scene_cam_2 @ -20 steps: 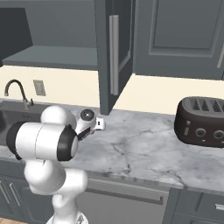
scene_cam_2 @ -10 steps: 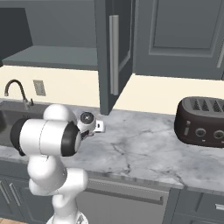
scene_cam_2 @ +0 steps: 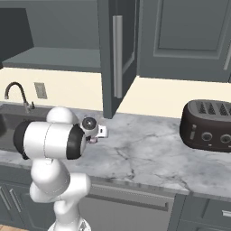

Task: Pick the avocado and bread from the counter and place them on the plate. Then pick the jam from the cabinet and place it next to the plate. Lastly close the cabinet door.

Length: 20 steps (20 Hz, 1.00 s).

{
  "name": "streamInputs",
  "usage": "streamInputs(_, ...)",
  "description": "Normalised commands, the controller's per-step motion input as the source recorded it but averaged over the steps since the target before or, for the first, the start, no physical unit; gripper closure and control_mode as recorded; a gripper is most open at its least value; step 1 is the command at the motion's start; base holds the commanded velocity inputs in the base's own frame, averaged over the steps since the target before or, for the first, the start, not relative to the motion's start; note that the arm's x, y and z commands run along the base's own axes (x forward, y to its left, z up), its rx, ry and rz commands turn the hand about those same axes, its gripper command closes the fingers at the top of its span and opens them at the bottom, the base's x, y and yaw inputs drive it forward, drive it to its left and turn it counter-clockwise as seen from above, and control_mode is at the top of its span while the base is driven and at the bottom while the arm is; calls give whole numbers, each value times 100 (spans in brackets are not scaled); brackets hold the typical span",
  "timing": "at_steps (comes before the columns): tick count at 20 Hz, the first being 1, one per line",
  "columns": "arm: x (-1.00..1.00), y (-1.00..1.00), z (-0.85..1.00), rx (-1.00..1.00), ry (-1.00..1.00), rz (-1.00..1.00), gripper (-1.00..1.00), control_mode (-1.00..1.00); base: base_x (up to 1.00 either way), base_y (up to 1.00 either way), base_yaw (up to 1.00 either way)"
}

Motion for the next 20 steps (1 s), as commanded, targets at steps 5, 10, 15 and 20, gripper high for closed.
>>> streamInputs(5, -1, 0, 6, 0, 1, 0, -100, -100, 0, 0, 0)
streamInputs(10, -22, 0, 54, -2, 16, -4, -100, -100, 0, 0, 0)
streamInputs(15, -17, 0, 92, -8, 19, -2, -100, -100, 0, 0, 0)
streamInputs(20, -12, 0, 99, -16, 34, -7, -100, -100, 0, 0, 0)
